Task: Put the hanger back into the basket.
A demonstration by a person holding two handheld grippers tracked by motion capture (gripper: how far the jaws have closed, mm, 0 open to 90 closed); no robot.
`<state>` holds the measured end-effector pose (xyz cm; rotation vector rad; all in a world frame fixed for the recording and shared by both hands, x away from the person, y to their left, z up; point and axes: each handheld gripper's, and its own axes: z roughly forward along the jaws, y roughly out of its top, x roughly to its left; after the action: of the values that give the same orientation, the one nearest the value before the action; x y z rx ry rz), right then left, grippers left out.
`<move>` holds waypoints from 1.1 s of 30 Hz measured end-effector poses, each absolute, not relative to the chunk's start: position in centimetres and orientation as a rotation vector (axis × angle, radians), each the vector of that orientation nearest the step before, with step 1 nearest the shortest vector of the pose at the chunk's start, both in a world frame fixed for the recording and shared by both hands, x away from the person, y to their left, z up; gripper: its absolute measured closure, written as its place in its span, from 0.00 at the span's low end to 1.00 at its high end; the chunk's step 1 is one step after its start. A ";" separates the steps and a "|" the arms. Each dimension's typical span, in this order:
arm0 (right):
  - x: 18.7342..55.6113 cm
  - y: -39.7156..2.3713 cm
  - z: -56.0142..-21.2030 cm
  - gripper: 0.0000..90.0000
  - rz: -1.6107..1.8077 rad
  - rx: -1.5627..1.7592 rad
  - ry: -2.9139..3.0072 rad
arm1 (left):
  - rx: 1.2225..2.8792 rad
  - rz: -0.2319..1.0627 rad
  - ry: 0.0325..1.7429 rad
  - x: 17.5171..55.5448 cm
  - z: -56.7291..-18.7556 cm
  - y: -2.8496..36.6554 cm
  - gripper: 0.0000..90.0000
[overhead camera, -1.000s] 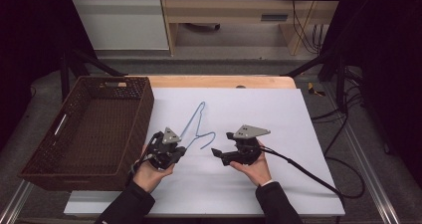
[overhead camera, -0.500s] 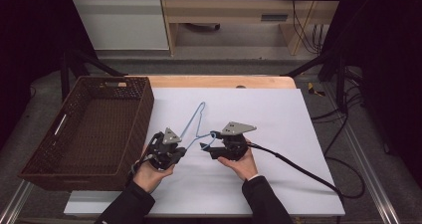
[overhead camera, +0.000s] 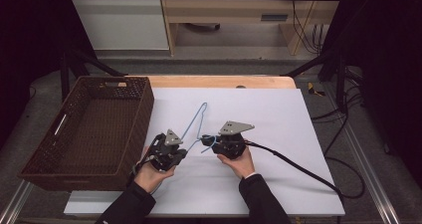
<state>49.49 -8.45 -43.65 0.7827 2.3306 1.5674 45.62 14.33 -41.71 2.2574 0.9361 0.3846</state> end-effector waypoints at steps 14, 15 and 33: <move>49.3 -8.4 -43.6 0.95 1.574 0.780 2.351 | 2.305 0.408 0.923 45.8 -42.2 13.8 0.77; 49.3 -8.4 -43.6 0.95 1.574 0.782 2.350 | 2.308 0.404 0.926 45.9 -42.4 13.8 0.77; 48.9 -8.6 -43.4 0.89 1.543 0.776 2.357 | 2.303 0.534 0.931 45.4 -42.7 12.9 0.97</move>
<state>48.86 -8.59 -43.39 0.7759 2.3573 1.5427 45.44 12.86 -42.71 2.3025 0.9310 0.5344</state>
